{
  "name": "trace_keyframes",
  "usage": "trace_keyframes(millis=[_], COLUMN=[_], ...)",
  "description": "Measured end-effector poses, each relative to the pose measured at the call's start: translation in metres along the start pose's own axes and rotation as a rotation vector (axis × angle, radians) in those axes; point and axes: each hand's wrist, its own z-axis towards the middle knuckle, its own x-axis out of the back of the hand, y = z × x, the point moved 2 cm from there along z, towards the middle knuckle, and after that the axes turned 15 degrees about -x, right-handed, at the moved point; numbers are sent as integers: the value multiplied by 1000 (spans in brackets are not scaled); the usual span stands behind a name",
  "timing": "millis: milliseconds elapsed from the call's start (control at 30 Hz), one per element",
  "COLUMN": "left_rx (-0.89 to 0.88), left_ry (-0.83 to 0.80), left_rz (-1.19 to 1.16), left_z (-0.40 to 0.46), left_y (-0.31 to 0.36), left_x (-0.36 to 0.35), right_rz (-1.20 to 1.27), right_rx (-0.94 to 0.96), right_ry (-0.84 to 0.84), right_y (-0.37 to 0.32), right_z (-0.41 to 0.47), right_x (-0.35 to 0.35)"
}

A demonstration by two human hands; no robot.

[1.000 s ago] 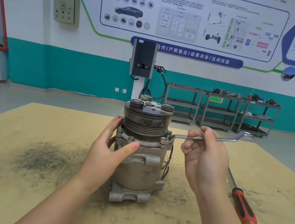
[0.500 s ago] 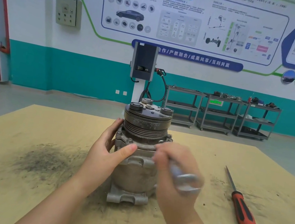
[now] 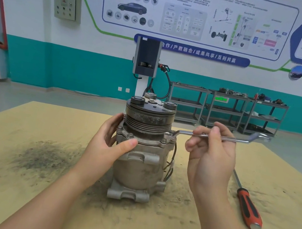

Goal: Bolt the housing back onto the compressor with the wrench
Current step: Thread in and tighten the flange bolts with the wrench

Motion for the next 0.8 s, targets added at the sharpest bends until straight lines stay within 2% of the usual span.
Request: trace_keyframes(millis=[167,267,433,667,733,800], left_rx=[17,1,-41,-78,-75,-73], left_ry=[-20,-9,21,58,56,53], left_rz=[-35,-6,87,148,148,147], left_z=[1,-3,-7,-7,-8,-9], left_y=[-3,-4,-2,0,1,3], left_x=[0,-1,-5,-7,-8,-8], right_rz=[90,58,141,32,-58,-170], right_rx=[-345,-437,-306,-267,-123,129], right_ry=[-171,-267,-221,-161,-117,-52], right_y=[5,6,4,4,7,14], right_z=[11,12,15,20,14,2], right_x=[2,3,7,9,7,4])
